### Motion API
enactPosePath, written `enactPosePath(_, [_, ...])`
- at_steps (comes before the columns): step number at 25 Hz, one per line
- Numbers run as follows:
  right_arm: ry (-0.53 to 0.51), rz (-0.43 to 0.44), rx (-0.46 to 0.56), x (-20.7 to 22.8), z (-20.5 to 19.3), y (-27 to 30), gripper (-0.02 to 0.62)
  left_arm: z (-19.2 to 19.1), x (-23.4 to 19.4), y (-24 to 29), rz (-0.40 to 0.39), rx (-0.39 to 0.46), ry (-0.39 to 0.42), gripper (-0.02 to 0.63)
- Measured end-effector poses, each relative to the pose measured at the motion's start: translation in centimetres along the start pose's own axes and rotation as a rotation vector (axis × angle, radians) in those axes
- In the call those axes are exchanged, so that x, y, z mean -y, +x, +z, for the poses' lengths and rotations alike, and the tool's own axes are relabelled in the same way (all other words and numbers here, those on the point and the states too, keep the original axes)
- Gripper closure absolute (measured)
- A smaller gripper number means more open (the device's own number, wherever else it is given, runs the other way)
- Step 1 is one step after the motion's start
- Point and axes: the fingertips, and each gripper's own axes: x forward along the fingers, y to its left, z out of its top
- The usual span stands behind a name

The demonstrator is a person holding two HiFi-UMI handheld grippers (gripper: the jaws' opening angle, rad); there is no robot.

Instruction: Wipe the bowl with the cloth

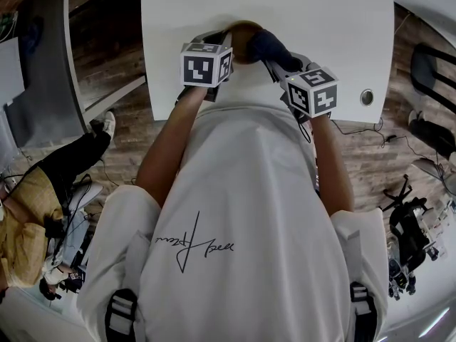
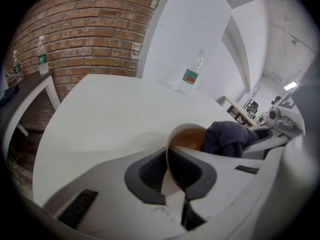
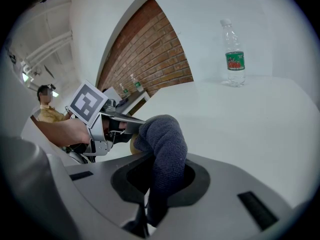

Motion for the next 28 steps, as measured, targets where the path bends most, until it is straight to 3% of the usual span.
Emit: enactPosePath(28, [-0.069,-0.004,-0.028,0.6,1.2,0.3,0.56,-0.1,-0.1,-0.2,-0.009,0.0,0.007,0.597])
